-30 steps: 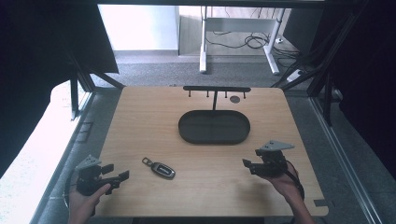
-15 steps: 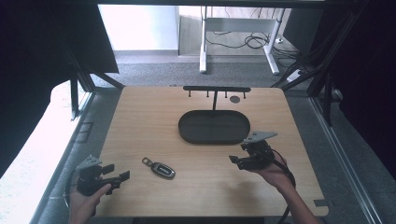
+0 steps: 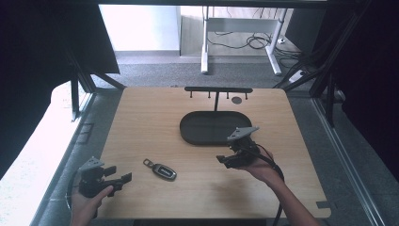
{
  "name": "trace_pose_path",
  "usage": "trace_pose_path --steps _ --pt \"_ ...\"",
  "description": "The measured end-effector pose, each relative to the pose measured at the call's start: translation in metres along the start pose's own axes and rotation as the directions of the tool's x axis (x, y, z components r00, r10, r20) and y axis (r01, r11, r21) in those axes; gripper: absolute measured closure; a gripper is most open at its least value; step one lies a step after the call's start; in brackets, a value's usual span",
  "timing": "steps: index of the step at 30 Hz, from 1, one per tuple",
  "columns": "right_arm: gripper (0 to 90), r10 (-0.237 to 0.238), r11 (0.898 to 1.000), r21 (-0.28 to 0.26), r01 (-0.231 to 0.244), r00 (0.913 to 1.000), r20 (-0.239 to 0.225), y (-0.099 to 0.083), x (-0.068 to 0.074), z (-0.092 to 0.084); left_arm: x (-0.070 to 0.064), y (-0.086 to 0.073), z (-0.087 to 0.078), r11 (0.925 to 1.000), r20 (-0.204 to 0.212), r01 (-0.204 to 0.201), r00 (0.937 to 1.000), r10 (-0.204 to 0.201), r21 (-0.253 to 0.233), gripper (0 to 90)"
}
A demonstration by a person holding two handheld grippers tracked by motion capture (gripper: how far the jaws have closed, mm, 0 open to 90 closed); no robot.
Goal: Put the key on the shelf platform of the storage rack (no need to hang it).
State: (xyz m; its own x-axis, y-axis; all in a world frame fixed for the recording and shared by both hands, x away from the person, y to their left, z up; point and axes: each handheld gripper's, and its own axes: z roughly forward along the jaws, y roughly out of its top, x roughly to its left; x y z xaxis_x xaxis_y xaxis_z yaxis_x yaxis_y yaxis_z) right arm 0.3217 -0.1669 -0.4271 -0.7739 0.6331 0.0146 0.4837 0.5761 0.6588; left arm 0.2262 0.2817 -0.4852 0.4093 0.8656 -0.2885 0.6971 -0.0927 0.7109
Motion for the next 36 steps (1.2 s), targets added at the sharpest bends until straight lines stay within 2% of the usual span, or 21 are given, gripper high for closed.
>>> trace_pose_path --steps 13,18,23,24,32,36 --pt "33.3 -0.078 0.996 0.047 0.079 0.9964 -0.032 0.025 0.020 0.024 -0.001 0.000 0.000 1.0000 0.005 -0.002 1.0000 0.002 0.000 21.9" --pt "33.4 -0.090 0.994 0.055 0.093 0.9948 -0.046 0.031 0.026 0.029 -0.001 0.000 0.002 1.0000 0.009 -0.005 1.0000 0.005 0.005 21.9" --pt "33.5 -0.111 0.991 0.072 0.116 0.9914 -0.070 0.040 0.034 0.039 -0.002 -0.001 0.002 1.0000 0.013 -0.005 0.9999 0.005 0.005 21.9" --pt "33.6 -0.123 0.987 0.090 0.130 0.9890 -0.082 0.043 0.038 0.043 -0.002 -0.001 0.002 1.0000 0.012 -0.006 0.9999 0.006 0.004 22.0" --pt "32.4 -0.146 0.980 0.119 0.157 0.9845 -0.097 0.053 0.050 0.058 -0.001 0.000 0.000 1.0000 0.016 -0.004 0.9999 0.004 -0.002 22.0" --pt "32.5 -0.163 0.975 0.129 0.179 0.9790 -0.123 0.059 0.061 0.069 -0.001 -0.001 0.001 1.0000 0.016 -0.004 0.9999 0.004 0.000 22.0"
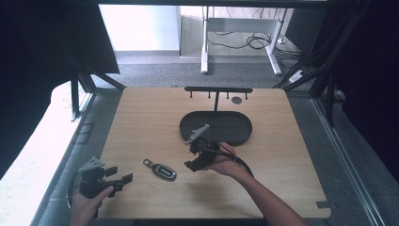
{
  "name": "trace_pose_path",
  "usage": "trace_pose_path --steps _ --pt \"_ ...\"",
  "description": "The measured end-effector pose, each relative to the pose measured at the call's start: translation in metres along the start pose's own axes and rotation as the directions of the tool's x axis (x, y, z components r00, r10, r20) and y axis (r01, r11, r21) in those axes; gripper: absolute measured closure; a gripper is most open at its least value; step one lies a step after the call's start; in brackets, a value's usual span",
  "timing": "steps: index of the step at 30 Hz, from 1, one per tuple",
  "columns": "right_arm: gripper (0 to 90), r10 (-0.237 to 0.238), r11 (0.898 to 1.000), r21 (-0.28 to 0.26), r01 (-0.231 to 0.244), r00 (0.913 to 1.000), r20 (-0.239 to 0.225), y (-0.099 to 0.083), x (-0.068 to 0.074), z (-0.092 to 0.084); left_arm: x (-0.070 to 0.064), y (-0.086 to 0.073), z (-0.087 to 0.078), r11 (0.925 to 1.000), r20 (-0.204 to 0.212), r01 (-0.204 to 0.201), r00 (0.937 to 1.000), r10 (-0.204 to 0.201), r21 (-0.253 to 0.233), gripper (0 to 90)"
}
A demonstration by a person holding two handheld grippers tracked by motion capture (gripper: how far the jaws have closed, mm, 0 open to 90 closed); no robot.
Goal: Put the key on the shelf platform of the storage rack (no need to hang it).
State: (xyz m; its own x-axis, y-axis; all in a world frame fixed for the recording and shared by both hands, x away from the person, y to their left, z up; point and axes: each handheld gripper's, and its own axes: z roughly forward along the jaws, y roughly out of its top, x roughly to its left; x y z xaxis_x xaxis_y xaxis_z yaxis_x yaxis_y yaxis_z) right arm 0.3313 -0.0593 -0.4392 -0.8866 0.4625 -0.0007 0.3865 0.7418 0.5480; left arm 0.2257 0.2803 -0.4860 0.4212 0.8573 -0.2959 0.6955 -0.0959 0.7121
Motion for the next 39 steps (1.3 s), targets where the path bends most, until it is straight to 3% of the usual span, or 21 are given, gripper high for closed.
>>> trace_pose_path --steps 39 --pt "30.4 -0.069 0.995 0.060 0.073 0.9953 -0.068 0.026 0.031 0.047 0.001 0.000 -0.002 1.0000 0.004 0.003 1.0000 -0.003 -0.007 22.0"
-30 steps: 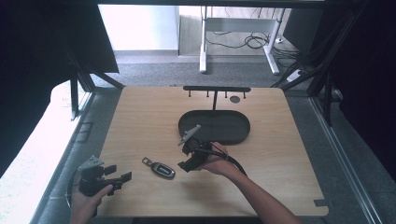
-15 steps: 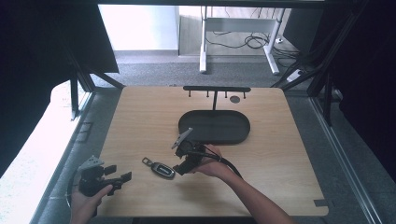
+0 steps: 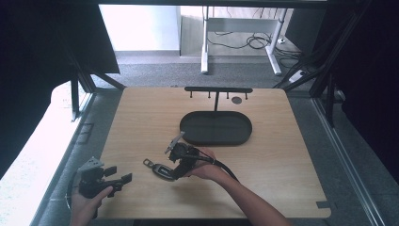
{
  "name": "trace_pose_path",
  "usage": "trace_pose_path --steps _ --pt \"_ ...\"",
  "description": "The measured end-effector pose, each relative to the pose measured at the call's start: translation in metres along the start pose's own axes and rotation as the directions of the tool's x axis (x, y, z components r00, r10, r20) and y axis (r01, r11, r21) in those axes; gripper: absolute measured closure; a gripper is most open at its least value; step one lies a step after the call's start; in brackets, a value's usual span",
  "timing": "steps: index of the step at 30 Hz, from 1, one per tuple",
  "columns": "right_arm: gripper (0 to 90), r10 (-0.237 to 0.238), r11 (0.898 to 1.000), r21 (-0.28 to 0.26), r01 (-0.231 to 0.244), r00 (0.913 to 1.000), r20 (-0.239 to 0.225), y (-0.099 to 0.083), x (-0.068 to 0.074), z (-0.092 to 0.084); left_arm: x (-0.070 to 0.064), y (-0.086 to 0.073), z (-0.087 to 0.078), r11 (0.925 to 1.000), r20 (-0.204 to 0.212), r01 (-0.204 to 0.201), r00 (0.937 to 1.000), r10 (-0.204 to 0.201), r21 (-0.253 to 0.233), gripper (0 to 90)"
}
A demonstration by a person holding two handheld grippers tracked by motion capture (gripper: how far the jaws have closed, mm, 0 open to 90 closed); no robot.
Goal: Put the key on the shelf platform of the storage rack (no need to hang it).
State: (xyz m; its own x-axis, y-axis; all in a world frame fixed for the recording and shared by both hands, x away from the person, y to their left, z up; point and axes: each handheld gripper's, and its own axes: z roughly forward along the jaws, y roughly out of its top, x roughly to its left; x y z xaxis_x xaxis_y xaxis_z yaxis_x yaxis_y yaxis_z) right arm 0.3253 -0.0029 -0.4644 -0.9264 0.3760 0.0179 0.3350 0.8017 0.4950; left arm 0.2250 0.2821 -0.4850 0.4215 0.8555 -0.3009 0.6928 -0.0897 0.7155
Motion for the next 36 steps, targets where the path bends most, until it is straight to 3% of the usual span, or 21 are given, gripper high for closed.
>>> trace_pose_path --steps 20,29,36 --pt "31.0 -0.015 1.000 0.017 0.015 0.9995 -0.029 0.016 0.009 0.017 -0.001 0.000 0.000 1.0000 0.000 -0.002 1.0000 0.002 0.002 21.9" --pt "30.8 -0.046 0.997 0.058 0.048 0.9982 -0.038 0.028 0.018 0.032 0.000 0.000 -0.001 1.0000 -0.001 0.001 1.0000 -0.001 -0.001 21.9" --pt "31.3 -0.029 0.995 0.090 0.032 0.9990 -0.035 0.031 0.015 0.048 0.001 0.000 -0.001 1.0000 0.000 0.002 1.0000 -0.002 -0.001 21.9"
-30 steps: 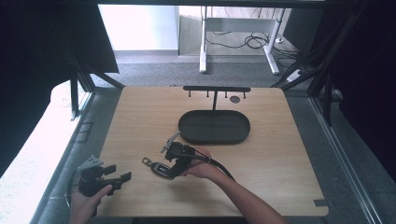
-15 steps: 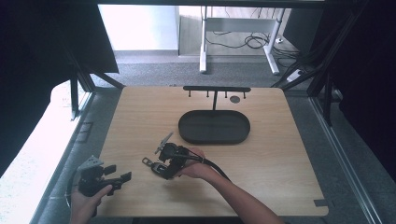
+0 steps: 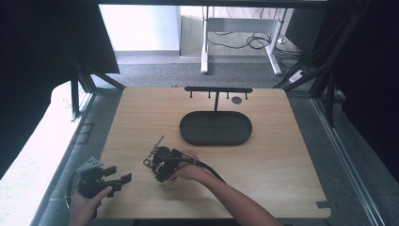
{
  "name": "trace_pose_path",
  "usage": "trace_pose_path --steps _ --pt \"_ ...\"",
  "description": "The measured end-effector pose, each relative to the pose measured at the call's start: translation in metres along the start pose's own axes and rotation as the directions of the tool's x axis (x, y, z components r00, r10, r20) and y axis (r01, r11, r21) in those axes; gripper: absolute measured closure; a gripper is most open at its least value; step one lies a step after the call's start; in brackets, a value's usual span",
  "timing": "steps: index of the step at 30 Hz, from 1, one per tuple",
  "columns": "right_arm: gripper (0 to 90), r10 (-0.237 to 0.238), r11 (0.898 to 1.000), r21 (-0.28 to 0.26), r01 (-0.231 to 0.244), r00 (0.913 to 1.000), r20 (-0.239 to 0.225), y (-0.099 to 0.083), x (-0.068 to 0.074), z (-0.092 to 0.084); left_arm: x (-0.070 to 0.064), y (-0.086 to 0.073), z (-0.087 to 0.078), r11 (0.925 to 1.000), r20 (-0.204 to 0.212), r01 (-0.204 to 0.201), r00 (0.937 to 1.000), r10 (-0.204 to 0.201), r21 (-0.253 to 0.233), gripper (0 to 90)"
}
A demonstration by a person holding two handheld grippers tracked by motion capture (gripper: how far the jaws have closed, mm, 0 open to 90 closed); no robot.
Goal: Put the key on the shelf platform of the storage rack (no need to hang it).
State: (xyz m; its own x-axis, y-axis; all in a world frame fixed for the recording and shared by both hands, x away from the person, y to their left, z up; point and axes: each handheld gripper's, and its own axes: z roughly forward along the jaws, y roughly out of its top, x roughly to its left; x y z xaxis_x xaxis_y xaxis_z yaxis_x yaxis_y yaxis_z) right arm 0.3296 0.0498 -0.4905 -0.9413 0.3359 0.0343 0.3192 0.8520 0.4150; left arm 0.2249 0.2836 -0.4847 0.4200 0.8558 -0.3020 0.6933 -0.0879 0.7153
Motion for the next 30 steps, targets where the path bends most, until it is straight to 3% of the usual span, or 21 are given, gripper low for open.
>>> trace_pose_path --steps 15,23,27,30 --pt "36.6 -0.004 0.998 0.055 0.003 0.9995 0.031 0.006 -0.001 0.022 0.002 0.000 0.000 1.0000 -0.001 0.003 1.0000 -0.003 -0.002 22.0" --pt "40.1 -0.004 0.997 0.076 0.001 0.9993 0.037 0.005 -0.001 0.025 0.001 0.000 0.000 1.0000 0.000 0.001 1.0000 -0.001 -0.001 21.9" --pt "47.8 0.005 0.997 0.077 -0.008 0.9993 0.036 0.006 -0.001 0.024 0.001 0.000 0.000 1.0000 0.000 0.003 1.0000 -0.003 0.000 21.9" --pt "48.5 0.004 0.997 0.079 -0.007 0.9994 0.034 0.006 -0.003 0.024 0.001 0.000 0.001 1.0000 0.002 -0.003 1.0000 0.003 0.002 21.9"
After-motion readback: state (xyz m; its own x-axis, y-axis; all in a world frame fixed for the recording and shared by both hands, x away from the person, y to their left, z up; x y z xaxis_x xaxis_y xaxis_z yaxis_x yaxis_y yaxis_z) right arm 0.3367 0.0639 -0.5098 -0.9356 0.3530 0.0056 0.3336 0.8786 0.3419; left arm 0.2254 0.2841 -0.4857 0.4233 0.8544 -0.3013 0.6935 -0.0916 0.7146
